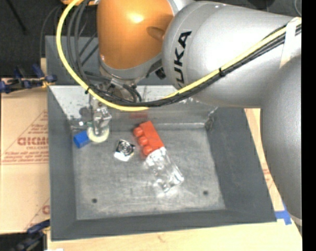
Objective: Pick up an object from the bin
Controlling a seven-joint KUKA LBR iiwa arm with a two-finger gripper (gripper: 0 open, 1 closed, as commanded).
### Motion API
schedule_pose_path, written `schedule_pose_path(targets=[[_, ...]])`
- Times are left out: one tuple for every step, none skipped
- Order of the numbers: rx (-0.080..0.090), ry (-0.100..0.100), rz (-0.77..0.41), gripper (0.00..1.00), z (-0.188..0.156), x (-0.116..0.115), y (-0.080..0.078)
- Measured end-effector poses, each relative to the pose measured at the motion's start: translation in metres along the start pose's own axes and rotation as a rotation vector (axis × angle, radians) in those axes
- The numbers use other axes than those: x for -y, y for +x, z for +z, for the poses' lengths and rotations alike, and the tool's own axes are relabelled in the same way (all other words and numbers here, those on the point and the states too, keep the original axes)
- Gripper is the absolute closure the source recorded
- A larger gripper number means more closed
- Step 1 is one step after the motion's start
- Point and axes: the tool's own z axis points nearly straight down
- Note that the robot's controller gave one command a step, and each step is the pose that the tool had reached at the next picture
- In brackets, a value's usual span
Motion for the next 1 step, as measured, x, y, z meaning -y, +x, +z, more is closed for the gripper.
schedule_pose_path(targets=[[-0.006, 0.001, 0.204, 1.00, 0.1077, 0.0031, 0.0630]])
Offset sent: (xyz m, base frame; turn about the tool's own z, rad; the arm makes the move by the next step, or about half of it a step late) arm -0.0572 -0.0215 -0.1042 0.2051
